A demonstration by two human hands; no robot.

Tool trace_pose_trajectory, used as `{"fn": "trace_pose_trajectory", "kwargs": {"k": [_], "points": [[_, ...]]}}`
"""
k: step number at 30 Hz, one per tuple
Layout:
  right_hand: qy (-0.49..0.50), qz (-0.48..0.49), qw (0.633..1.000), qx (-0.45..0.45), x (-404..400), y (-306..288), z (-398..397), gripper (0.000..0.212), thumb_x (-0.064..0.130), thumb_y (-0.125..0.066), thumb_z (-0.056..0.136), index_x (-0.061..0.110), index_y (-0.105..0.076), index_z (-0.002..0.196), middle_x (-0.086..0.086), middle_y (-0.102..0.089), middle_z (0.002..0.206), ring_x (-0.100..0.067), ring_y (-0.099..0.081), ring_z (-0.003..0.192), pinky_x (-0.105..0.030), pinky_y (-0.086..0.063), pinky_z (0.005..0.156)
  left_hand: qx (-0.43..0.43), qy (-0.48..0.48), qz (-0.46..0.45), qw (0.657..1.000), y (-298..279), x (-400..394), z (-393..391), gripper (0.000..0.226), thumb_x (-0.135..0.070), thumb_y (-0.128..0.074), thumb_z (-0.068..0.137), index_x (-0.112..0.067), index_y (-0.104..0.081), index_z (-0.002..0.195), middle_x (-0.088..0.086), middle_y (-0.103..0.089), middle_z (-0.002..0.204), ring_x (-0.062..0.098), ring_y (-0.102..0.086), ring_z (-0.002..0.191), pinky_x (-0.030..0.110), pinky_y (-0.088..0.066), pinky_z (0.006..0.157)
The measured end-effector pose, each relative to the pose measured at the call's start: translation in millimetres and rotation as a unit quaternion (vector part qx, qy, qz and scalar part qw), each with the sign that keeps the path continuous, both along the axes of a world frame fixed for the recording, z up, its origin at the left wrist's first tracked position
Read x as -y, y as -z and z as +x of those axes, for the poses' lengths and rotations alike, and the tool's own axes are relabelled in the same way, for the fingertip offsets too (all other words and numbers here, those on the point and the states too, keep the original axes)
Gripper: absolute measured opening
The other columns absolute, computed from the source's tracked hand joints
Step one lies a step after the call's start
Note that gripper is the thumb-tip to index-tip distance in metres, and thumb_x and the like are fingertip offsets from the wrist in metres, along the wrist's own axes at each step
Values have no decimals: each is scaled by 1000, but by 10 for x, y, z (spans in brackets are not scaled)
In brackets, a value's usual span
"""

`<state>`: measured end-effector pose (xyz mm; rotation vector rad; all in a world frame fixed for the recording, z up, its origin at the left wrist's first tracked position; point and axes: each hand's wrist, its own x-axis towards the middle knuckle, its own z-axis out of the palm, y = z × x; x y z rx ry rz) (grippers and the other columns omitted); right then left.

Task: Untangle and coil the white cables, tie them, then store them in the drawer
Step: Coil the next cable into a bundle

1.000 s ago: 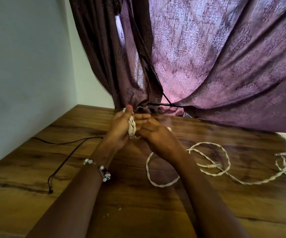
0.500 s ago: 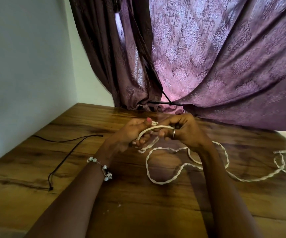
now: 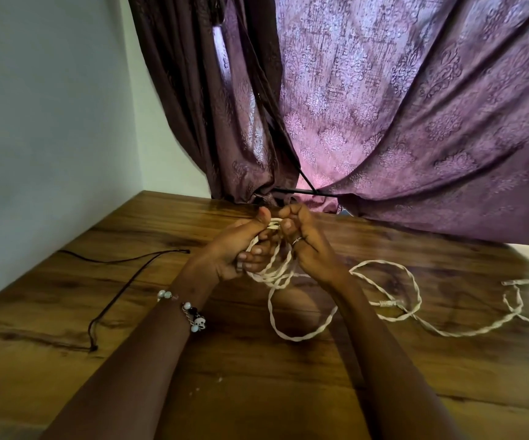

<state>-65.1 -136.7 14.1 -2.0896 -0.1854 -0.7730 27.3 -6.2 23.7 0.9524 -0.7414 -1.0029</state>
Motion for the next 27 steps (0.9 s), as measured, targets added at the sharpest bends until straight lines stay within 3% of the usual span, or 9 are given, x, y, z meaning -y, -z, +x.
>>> {"fn": "trace_pose_trajectory", "kwargs": {"k": [2,6,9,12,15,18,23,27], "points": [[8,-32,999,20,19,10,-6,27,16,-44,98,8,-49,123,1,-58,111,-8,-56,104,-24,-45,91,4,-62,21,998,-16,10,13,45,-50,-50,80,-9,-42,64,1,-37,40,1,-22,22,5,-24,33],[62,-62,995,57,-57,65,57,32,8,-44,92,7,-57,121,-2,-66,108,-11,-62,100,-27,-50,87,70,-176,58,980,8,54,4,42,-45,-60,82,-5,-55,70,-2,-36,42,3,-26,27,9,-24,34],[108,-16,991,80,-165,130,116,30,15,-42,93,8,-58,118,-3,-68,102,-12,-64,94,-34,-53,81,99,-253,39,962,23,91,-10,41,-43,-67,78,-3,-57,75,-1,-37,44,6,-28,28,11,-25,33],[102,71,988,87,-235,196,138,29,20,-41,95,13,-57,119,-6,-68,101,-21,-66,93,-46,-54,80,74,-309,19,948,10,115,-39,36,-38,-67,84,-7,-55,71,0,-38,44,6,-28,28,11,-25,32],[76,85,992,56,-229,241,167,43,4,-39,87,14,-50,128,-11,-63,115,-29,-61,107,-54,-49,91,18,-331,11,944,-23,92,-27,34,-34,-65,87,-8,-53,68,-1,-42,42,6,-29,27,10,-25,32],[56,110,991,44,-166,204,172,50,-4,-38,82,2,-48,130,-18,-62,120,-28,-59,112,-47,-47,99,-36,-321,2,946,-48,80,-12,25,-26,-66,88,-7,-55,76,0,-47,43,5,-30,27,10,-27,32],[37,207,976,58,-146,155,145,41,-10,-42,87,-2,-53,125,-18,-63,118,-21,-62,108,-30,-51,91,-18,-283,-17,959,-60,95,-36,25,-30,-60,90,-7,-58,82,-1,-52,47,3,-34,30,13,-33,34],[1,316,948,36,-150,111,101,32,2,-42,98,2,-52,129,-17,-64,116,-21,-65,102,-32,-54,84,-13,-265,-31,964,-57,75,-34,15,-20,-59,92,-6,-59,89,2,-52,52,4,-35,32,13,-34,34]]}}
